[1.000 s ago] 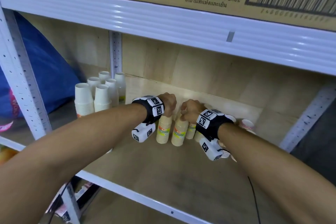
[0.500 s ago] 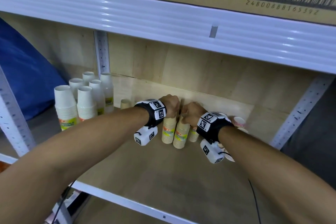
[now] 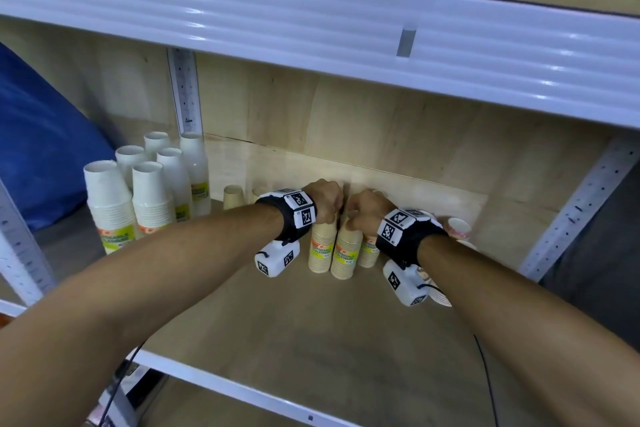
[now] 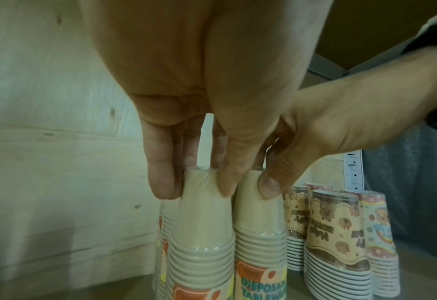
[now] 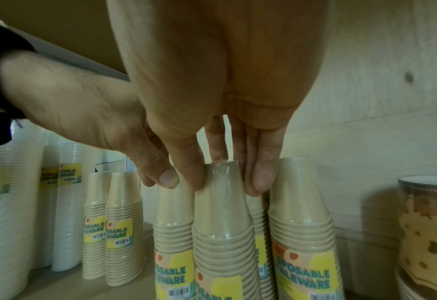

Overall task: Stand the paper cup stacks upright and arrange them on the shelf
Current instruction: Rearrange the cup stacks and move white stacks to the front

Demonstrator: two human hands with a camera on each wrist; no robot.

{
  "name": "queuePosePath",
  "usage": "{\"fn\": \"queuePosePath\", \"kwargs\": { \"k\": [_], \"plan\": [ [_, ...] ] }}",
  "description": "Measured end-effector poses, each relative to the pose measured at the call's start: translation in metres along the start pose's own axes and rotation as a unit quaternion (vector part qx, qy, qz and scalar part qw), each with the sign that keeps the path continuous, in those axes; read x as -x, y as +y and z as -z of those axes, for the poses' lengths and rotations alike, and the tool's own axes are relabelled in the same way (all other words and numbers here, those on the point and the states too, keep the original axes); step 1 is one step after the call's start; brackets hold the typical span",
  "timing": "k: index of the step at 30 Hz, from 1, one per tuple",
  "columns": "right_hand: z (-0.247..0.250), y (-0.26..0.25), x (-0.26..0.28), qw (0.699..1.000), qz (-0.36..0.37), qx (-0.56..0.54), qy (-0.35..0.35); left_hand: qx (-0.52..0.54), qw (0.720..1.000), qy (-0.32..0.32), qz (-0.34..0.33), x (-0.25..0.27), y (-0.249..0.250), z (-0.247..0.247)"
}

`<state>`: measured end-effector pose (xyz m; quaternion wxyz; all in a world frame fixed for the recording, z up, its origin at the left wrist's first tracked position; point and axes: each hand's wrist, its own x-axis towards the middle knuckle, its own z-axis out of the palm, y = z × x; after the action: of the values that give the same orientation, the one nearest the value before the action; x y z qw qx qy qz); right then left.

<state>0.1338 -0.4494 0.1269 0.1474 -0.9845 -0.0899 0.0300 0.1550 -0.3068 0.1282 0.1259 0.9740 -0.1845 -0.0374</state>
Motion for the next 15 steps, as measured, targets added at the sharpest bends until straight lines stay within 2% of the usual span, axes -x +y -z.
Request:
{"fn": "queuePosePath", "kwargs": {
  "k": [3,9,15],
  "plan": [
    [0.002,0.001,-0.001,1.0,0.011,-0.01,-0.012,0.009,1.0,0.001,-0.005,-0.002,-0.001,0.0],
    [0.011,-0.009,-0.009,1.0,-0.005,0.013,0.008,0.014,1.0,0.027,-0.001,-0.003,-0.008,0.013],
    [0.022,-0.031,-0.024,0.999,-0.002,-0.007,0.042,-0.001,0.998,0.052,0.039,0.004,-0.039,0.043]
  ]
}}
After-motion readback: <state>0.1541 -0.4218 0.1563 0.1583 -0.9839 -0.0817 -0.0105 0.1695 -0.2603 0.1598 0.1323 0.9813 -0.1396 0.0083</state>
